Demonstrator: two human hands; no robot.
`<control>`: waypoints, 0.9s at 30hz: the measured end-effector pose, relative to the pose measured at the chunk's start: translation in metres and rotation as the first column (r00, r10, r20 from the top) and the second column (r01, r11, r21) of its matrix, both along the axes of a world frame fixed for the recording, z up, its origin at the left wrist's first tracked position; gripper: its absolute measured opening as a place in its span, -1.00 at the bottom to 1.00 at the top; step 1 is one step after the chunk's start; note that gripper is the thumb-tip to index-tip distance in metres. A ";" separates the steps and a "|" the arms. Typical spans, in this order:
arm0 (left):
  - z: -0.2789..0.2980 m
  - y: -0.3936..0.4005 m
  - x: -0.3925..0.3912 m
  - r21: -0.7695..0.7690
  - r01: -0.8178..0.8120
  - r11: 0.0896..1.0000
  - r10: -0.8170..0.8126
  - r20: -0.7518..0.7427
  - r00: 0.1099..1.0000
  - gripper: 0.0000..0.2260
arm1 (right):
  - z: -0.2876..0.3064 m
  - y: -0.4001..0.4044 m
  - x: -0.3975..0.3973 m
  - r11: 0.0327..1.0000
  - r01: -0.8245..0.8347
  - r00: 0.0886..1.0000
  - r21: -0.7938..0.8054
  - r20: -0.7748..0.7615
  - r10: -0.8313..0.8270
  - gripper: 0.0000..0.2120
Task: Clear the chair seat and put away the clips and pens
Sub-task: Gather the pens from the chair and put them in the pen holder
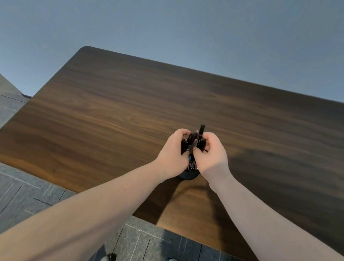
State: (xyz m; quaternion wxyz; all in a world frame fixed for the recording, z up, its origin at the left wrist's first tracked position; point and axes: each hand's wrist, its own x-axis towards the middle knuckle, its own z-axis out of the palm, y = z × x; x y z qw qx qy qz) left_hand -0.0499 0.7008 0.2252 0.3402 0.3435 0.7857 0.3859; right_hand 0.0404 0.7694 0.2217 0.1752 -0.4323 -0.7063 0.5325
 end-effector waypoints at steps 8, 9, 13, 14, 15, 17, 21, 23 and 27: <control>0.010 -0.014 -0.006 -0.044 0.086 0.995 -0.093 -0.202 0.975 -0.36 | 0.005 -0.001 0.010 0.960 -0.106 0.991 0.259 0.111 0.079 -0.45; 0.013 -0.019 -0.008 -0.053 0.092 0.994 -0.102 -0.227 0.969 -0.36 | 0.007 -0.002 0.010 0.942 -0.127 0.987 0.311 0.132 0.089 -0.46; 0.024 -0.049 -0.017 -0.130 0.078 0.988 -0.111 -0.276 0.955 -0.35 | 0.023 -0.017 0.006 0.900 -0.229 0.967 0.370 0.191 0.167 -0.46; 0.027 -0.058 -0.019 -0.155 0.068 0.986 -0.111 -0.285 0.952 -0.35 | 0.027 -0.024 0.005 0.889 -0.259 0.960 0.377 0.203 0.194 -0.46; 0.030 -0.069 -0.020 -0.178 0.056 0.983 -0.107 -0.293 0.950 -0.35 | 0.031 -0.031 0.003 0.874 -0.289 0.951 0.390 0.224 0.214 -0.46; 0.037 -0.094 -0.021 -0.215 0.028 0.976 -0.096 -0.310 0.946 -0.35 | 0.036 -0.048 0.001 0.824 -0.340 0.927 0.453 0.311 0.211 -0.45; 0.050 -0.151 -0.016 -0.269 -0.021 0.963 -0.075 -0.341 0.937 -0.34 | 0.051 -0.089 0.003 0.724 -0.393 0.902 0.567 0.390 0.184 -0.44; 0.057 -0.182 -0.012 -0.273 -0.040 0.961 -0.060 -0.350 0.935 -0.33 | 0.059 -0.114 0.008 0.696 -0.421 0.896 0.582 0.384 0.221 -0.44; 0.072 -0.257 0.013 -0.259 -0.102 0.961 -0.006 -0.384 0.923 -0.33 | 0.072 -0.177 0.028 0.661 -0.487 0.868 0.571 0.398 0.296 -0.42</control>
